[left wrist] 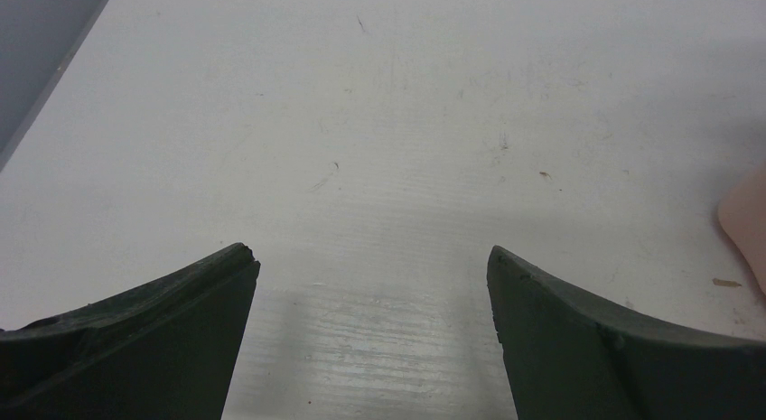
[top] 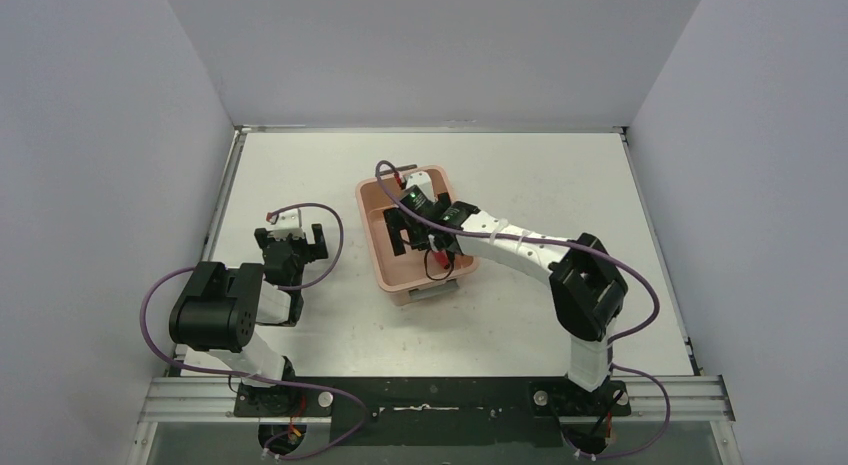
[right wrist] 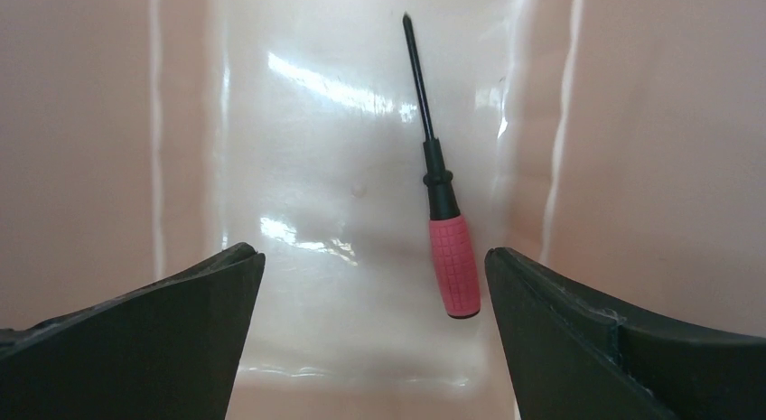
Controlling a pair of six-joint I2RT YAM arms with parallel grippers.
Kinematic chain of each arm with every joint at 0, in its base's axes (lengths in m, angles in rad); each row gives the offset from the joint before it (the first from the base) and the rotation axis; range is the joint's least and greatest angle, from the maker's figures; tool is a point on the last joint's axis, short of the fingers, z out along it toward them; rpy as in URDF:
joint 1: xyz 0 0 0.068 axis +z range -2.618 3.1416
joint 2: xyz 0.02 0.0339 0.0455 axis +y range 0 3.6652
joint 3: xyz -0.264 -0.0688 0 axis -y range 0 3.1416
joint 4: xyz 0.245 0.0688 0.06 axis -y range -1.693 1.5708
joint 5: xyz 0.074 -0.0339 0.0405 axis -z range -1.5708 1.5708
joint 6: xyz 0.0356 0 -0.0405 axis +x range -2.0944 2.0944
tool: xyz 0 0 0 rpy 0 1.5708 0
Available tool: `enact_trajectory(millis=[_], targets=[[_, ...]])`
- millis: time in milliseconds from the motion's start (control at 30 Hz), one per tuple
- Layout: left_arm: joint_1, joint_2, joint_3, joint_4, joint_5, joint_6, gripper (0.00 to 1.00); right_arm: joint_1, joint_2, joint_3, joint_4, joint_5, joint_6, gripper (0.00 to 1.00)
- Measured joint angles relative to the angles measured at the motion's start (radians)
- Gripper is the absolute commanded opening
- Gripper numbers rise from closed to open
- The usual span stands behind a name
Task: Put the screwdriver in the bin
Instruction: Reset both arms
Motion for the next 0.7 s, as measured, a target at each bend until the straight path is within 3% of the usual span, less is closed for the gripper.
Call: enact_trajectory(millis=[367,700], targets=[[0.000,0.000,0.000,0.000,0.000,0.000,0.97,0.019,-0.042,0.245,-0.154,0.045,-0.028,1.00],[0.000,0.000,0.000,0.000,0.000,0.000,0.97,0.019,-0.027,0.607,-0.326,0.085,-0.098,1.00]])
